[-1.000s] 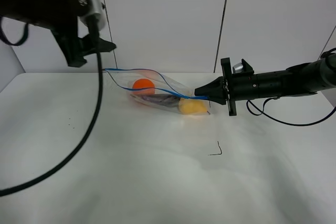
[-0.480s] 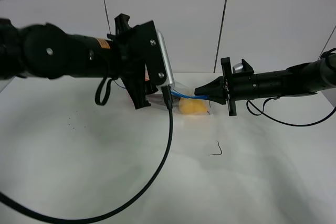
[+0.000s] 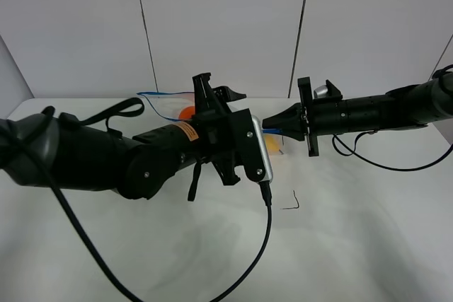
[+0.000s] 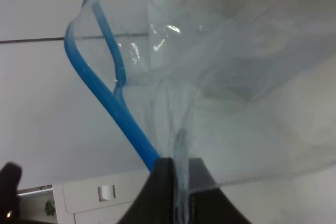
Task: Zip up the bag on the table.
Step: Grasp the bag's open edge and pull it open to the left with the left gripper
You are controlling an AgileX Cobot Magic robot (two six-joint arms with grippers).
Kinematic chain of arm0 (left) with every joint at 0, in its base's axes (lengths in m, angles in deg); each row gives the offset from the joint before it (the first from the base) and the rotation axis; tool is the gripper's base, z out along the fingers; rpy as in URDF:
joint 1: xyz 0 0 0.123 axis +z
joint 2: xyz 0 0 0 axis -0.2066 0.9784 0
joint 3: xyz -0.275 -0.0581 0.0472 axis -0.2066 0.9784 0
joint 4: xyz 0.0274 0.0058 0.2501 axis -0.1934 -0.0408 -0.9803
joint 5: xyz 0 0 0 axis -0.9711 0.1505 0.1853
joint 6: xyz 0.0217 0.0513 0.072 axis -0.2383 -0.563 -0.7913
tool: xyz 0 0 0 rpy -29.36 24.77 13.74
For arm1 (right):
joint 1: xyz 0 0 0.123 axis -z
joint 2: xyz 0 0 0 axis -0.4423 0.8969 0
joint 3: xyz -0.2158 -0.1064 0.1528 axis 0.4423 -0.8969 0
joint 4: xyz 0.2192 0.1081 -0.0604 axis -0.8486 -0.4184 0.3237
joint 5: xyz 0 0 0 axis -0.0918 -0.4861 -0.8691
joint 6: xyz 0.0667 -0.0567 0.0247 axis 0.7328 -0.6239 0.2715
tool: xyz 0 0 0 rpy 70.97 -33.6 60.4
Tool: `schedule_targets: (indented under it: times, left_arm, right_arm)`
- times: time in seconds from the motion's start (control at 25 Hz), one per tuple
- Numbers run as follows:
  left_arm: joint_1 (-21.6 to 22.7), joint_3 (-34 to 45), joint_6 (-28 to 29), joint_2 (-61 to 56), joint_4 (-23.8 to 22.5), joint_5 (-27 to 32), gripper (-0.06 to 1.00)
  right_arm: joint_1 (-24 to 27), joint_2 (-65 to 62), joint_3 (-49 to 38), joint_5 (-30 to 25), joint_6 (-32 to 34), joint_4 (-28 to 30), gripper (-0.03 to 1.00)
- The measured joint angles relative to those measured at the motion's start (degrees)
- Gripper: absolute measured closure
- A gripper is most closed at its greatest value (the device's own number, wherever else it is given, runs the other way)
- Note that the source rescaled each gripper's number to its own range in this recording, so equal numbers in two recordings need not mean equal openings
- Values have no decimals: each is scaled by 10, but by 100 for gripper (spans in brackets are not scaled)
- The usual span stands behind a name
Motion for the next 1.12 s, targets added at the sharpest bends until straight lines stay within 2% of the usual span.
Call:
schedule_targets:
  times: [0.16,0.48,0.84,1.04,1.12]
  left_arm:
    - [-1,0,7,40,-1,-63,4]
    - [-1,1,83,61,-64,-83,11]
    - [-1,1,99,105,-73,-135,13]
    - [-1,1,103,106,-74,-162,29]
    - [0,1,104,111,-74,-170,32]
  right_arm:
    - [0,0,0,0,1,0,97]
    - [0,0,0,0,1,0,97]
    - [0,0,0,0,2,0,97]
    - [0,0,0,0,2,0,97]
    - [0,0,0,0,2,0,97]
